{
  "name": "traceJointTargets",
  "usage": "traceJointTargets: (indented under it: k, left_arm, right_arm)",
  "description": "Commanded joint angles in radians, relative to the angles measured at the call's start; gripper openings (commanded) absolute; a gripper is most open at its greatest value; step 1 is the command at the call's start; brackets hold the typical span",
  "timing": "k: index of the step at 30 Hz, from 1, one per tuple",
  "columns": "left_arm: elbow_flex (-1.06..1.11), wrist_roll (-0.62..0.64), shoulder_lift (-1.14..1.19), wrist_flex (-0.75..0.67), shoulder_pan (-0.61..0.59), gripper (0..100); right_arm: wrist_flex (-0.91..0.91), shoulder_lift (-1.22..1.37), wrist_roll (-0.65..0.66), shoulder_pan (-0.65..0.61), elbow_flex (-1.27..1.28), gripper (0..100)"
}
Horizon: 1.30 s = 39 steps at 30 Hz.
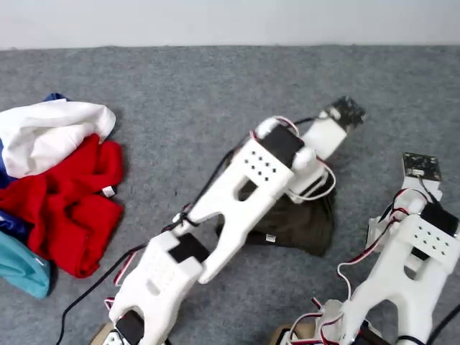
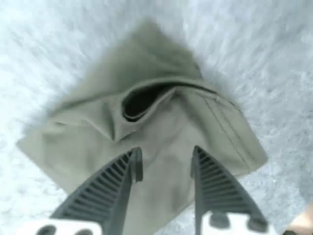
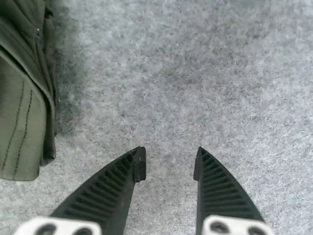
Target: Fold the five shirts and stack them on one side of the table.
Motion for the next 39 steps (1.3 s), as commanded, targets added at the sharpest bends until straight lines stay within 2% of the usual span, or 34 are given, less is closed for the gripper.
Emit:
traceJointTargets:
  k: [1,7,17,27,32,39]
  left_arm:
    - [0.059,0.003,-0.127,0.021,-0.051,17]
    - [0.323,0.003,-0.137,0.020,-0.186,17]
    - [0.608,0.002,-0.143,0.020,-0.172,17]
    - [0.611,0.002,-0.144,0.018,-0.069,17]
    - [0.516,0.003,-0.183,0.021,-0.091,17]
    - [0.475,0.002,-0.436,0.021,-0.166,17]
  right_arm:
    - [-0.012,-0.027,-0.009,0.012,-0.040,17.3]
    - [-0.012,-0.027,-0.009,0.012,-0.040,17.3]
    - [-0.012,-0.027,-0.009,0.012,-0.040,17.3]
    - [-0.010,-0.027,-0.009,0.012,-0.038,17.3]
    - [-0.010,-0.027,-0.009,0.012,-0.038,17.3]
    - [-0.010,-0.027,-0.009,0.008,-0.038,17.3]
